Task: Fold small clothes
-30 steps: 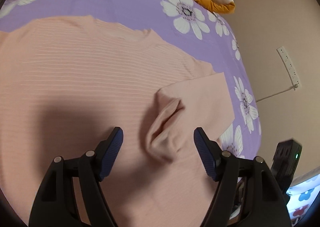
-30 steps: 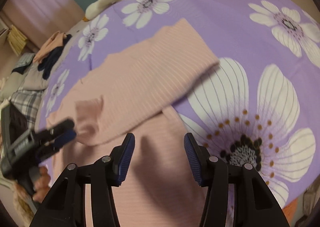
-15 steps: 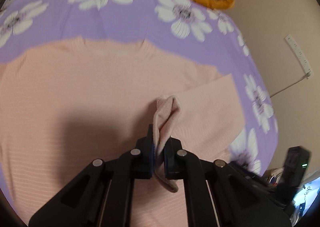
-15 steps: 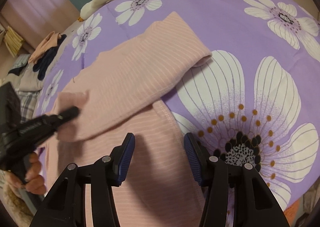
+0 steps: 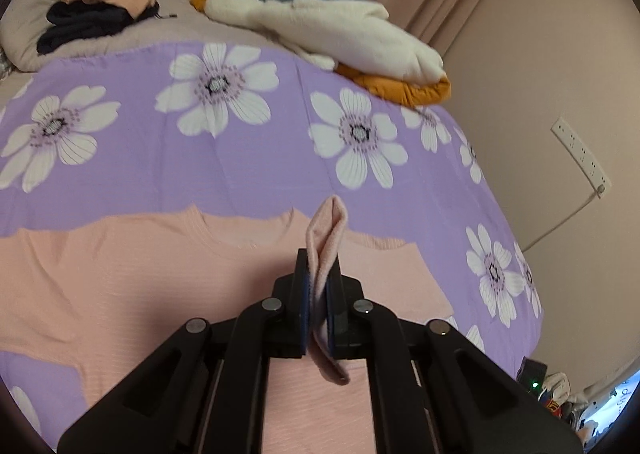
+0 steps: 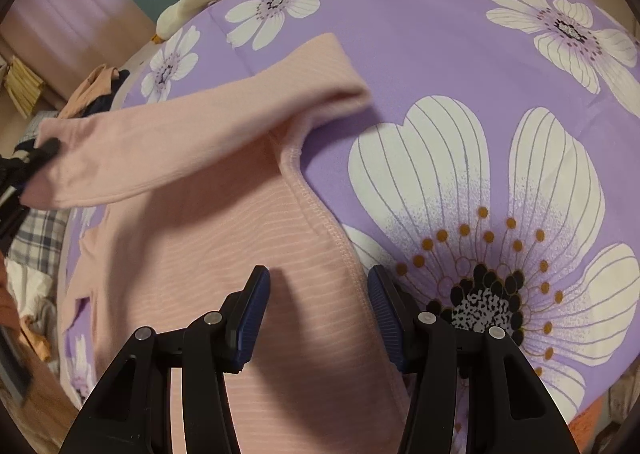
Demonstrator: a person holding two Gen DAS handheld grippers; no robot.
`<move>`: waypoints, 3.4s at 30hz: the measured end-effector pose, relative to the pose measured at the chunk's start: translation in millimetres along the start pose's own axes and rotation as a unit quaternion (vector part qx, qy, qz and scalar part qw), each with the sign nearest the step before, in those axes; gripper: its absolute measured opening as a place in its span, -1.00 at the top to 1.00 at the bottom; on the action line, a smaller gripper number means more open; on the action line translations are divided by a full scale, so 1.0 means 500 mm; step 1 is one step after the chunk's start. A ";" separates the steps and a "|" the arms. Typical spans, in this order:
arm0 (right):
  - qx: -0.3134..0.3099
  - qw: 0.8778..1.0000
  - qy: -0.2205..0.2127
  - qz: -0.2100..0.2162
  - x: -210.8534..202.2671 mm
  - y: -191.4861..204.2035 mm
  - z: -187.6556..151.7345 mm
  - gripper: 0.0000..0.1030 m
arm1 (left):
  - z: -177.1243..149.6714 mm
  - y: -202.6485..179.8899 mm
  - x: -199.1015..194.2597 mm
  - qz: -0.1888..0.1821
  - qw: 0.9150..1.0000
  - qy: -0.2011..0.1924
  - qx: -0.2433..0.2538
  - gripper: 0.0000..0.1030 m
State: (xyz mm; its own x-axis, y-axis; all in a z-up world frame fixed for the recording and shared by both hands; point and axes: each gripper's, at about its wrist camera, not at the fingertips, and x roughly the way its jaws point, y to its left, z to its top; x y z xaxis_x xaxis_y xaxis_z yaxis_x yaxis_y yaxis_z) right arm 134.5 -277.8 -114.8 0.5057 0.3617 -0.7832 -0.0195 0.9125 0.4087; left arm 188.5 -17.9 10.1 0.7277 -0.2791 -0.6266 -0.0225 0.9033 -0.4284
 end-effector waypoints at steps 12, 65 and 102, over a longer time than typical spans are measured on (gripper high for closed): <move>-0.004 1.000 0.000 -0.010 0.004 0.004 0.000 -0.03 | 0.046 0.066 -0.056 0.043 0.998 -0.039 -0.010 0.90; -0.022 0.999 -0.004 -0.041 0.008 0.024 -0.005 -0.03 | -0.051 0.323 0.071 0.148 0.981 0.080 -0.101 0.91; -0.085 0.995 0.017 -0.048 0.135 0.137 0.126 0.69 | -0.079 0.385 -0.013 0.132 0.976 0.061 -0.165 0.84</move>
State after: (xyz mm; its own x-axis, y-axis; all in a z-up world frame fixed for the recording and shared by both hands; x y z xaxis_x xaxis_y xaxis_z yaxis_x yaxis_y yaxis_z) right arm 221.7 -203.0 -110.3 0.4823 0.2743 -0.8319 -0.1199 0.9614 0.2475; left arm 152.3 144.9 -93.9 0.5809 -0.1063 -0.8070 -0.4314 0.8005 -0.4160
